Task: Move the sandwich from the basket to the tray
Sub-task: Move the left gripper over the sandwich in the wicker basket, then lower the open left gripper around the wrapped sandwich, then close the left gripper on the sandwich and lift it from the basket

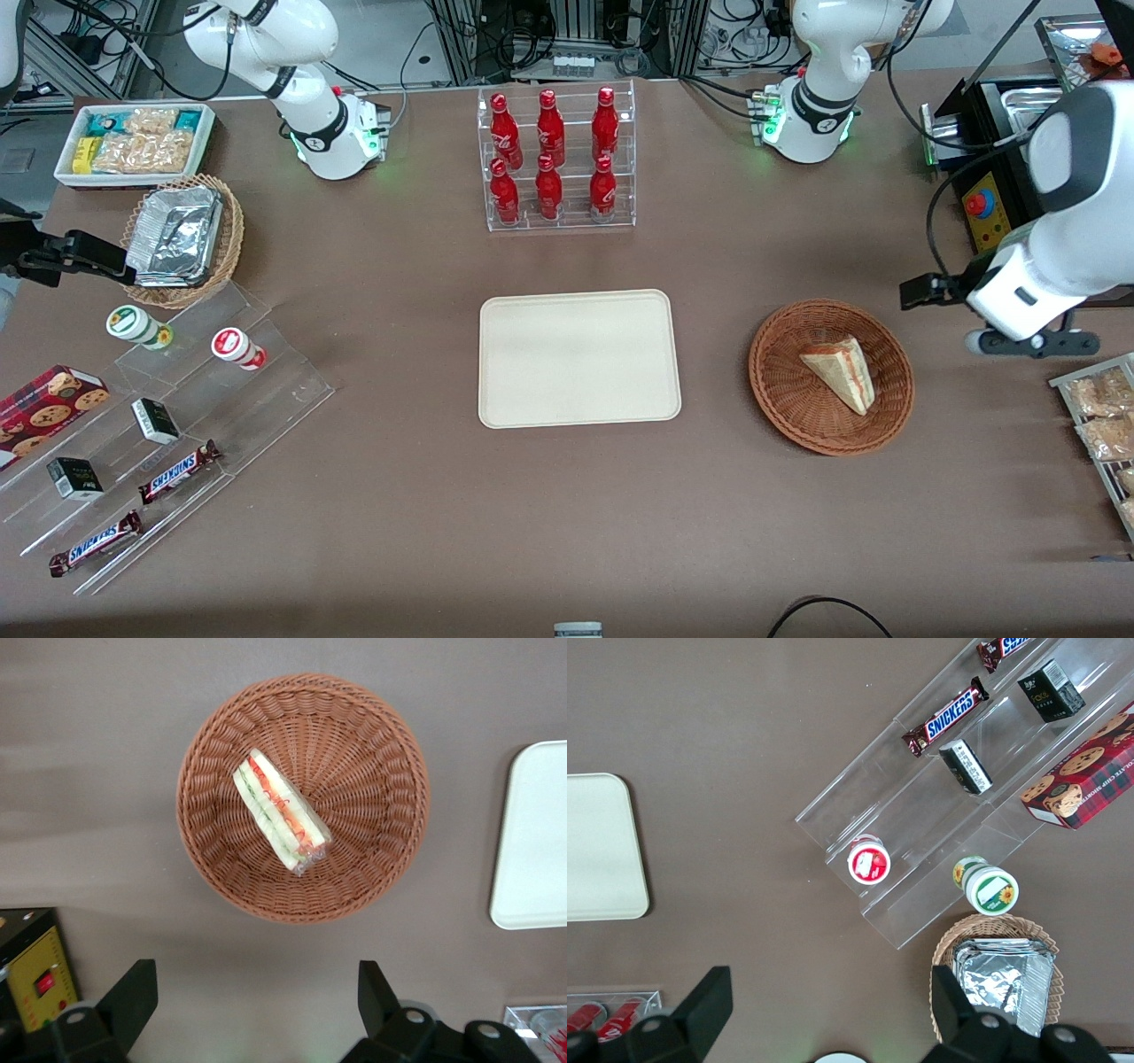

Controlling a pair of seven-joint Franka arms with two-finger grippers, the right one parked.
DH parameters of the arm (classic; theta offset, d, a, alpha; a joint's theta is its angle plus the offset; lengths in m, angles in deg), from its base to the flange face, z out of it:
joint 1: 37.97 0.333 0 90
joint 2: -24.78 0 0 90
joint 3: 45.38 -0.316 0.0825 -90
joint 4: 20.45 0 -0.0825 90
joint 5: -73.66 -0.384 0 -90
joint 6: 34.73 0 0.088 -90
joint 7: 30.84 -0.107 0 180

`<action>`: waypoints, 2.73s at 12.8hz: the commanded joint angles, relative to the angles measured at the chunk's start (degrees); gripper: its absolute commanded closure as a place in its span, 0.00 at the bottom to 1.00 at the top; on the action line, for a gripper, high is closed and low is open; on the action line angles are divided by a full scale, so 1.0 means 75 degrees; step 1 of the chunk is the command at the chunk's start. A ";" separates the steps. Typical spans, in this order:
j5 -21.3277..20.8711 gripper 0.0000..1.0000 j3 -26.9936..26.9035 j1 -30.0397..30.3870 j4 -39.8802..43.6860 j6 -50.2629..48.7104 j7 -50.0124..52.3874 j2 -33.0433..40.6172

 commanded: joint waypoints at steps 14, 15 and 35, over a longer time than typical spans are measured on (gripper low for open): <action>-0.0110 0.00 0.0069 -0.0042 -0.2830 0.3536 0.3049 0.0281; -0.0110 0.00 0.0080 -0.0043 -0.3112 0.3969 0.3644 0.0364; -0.0438 0.00 0.0292 -0.0183 -0.3314 0.5215 0.6885 -0.0736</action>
